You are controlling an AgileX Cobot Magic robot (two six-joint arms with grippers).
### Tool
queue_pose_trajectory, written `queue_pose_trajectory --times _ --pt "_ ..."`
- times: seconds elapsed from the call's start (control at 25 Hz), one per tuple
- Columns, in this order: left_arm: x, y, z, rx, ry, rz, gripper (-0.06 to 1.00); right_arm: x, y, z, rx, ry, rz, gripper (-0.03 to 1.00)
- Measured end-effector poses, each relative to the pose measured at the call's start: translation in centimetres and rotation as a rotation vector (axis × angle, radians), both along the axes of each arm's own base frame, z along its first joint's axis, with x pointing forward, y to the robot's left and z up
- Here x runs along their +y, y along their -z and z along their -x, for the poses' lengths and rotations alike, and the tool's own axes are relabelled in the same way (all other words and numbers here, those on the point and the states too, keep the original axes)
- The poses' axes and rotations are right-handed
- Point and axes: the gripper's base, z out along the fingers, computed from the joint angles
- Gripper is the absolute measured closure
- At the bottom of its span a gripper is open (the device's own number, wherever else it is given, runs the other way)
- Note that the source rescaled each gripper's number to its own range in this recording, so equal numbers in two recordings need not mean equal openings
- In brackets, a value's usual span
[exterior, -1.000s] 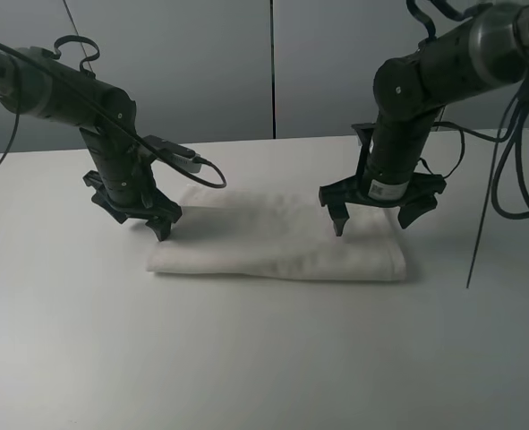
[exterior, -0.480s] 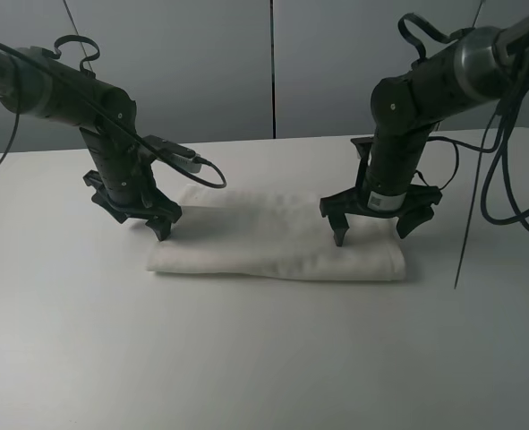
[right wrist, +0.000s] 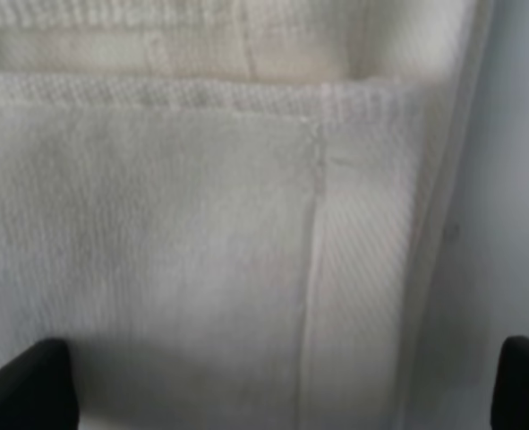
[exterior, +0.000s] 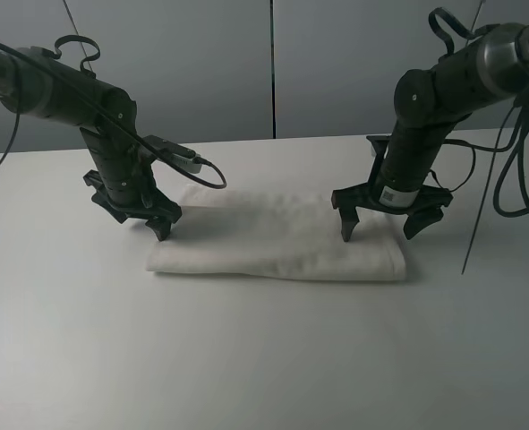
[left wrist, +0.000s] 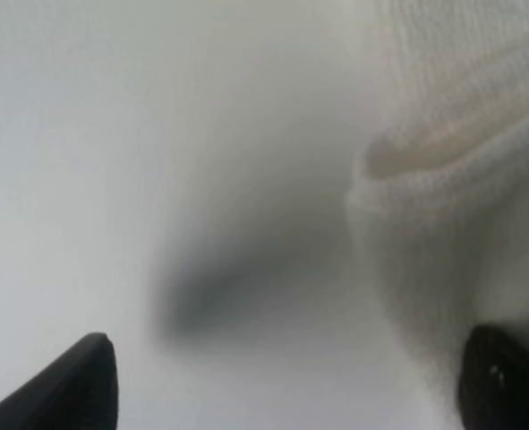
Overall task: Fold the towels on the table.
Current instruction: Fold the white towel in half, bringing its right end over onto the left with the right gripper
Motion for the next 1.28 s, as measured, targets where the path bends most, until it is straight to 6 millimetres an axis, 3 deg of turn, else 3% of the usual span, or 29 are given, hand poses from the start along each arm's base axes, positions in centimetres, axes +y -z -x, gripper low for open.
queue_pose_trajectory --times 0.24,0.48,0.64,1.04,1.12,1.28 --pt "0.0 0.0 0.0 -0.001 0.001 -0.002 -0.04 0.1 0.0 -0.2 -0.027 0.001 -0.008 -0.02" --pt "0.0 0.0 0.0 0.000 0.005 -0.002 -0.04 0.1 0.0 -0.5 -0.054 -0.001 -0.016 0.17" --pt "0.0 0.0 0.0 0.000 0.015 -0.005 -0.04 0.2 1.1 -0.5 -0.034 -0.010 -0.012 0.18" --pt "0.0 0.0 0.0 0.000 0.020 -0.007 -0.04 0.5 1.2 -0.6 -0.026 -0.014 -0.046 0.20" --pt "0.0 0.0 0.0 0.000 0.020 -0.007 -0.04 0.6 1.1 -0.5 -0.022 -0.013 -0.061 0.29" --pt "0.0 0.0 0.0 0.000 0.020 -0.007 -0.04 0.9 1.2 -0.5 -0.017 -0.023 -0.097 0.57"
